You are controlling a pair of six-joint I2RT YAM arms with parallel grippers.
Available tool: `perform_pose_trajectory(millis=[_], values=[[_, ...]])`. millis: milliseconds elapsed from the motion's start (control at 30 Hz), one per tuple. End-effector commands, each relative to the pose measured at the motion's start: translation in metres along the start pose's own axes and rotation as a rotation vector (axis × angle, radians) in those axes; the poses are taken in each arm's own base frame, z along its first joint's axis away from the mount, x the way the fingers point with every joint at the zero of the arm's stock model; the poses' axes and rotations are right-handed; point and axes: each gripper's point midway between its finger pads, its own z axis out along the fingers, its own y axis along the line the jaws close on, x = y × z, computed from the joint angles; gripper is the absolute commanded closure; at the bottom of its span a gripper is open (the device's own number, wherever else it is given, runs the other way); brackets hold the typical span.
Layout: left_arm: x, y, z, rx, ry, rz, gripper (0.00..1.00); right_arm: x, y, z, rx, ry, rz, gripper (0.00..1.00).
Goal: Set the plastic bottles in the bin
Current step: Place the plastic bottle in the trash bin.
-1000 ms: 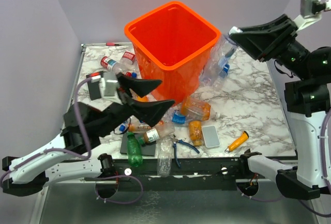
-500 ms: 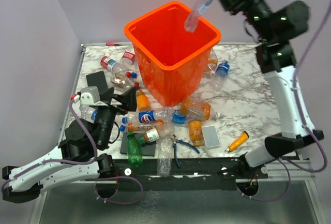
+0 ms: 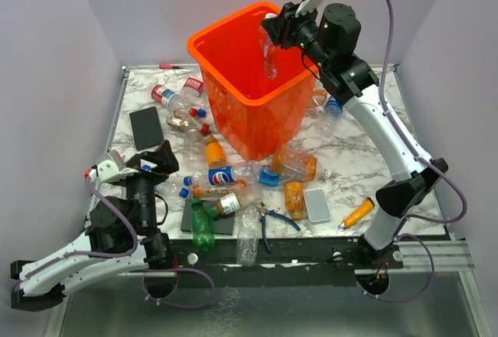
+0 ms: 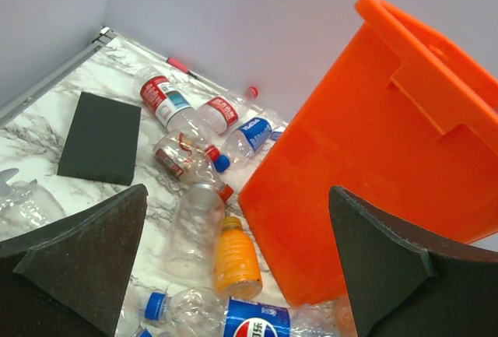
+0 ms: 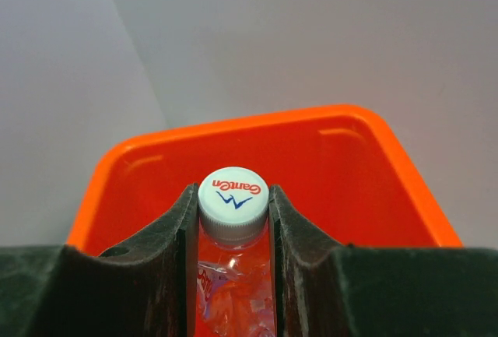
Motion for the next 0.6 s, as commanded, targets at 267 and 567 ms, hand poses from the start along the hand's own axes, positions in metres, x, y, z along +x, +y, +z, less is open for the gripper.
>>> perform_pose_trajectory(millis=[267, 567], values=[[0.018, 0.005, 0.0, -0.022, 0.009, 0.092, 0.01, -0.031, 0.002, -0.039, 0.061, 0.041, 0.09, 0.12], [0.021, -0.013, -0.001, 0.088, 0.017, 0.076, 0.01, -0.052, -0.026, -0.153, 0.254, -0.065, 0.2, 0.1]])
